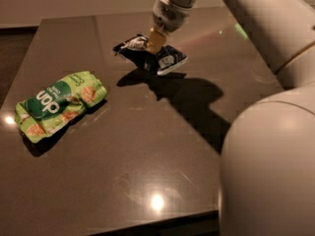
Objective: Move blue chip bag near rxbar chocolate
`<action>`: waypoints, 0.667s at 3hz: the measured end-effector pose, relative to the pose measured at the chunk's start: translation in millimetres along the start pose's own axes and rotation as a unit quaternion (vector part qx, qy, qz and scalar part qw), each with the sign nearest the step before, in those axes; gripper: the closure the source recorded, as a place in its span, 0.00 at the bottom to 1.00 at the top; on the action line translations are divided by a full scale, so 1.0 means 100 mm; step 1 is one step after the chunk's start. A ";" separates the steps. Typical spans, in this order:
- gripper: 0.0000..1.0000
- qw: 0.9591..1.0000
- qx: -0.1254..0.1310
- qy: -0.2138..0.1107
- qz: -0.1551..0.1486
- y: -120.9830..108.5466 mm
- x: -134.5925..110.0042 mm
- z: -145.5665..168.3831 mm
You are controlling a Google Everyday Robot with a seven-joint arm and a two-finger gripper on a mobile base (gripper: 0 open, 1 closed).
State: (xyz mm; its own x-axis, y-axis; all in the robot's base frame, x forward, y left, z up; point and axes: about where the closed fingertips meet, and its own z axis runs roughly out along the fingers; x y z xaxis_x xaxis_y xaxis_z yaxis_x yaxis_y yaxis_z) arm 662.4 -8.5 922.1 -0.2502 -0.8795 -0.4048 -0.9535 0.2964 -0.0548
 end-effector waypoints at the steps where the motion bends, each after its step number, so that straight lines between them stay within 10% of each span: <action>1: 1.00 1.000 0.017 -0.007 0.003 -0.20 -0.25 0.11; 2: 1.00 0.999 0.042 0.000 0.002 -0.42 -0.36 0.19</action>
Offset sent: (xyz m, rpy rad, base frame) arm 0.0843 0.0267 0.0076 -0.0593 -0.1214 -0.0662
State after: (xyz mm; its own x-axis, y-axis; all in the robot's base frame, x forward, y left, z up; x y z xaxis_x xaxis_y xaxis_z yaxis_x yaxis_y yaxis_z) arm 715.0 17.6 922.0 -0.2544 -0.8779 -0.4056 -0.9347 0.3308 -0.1297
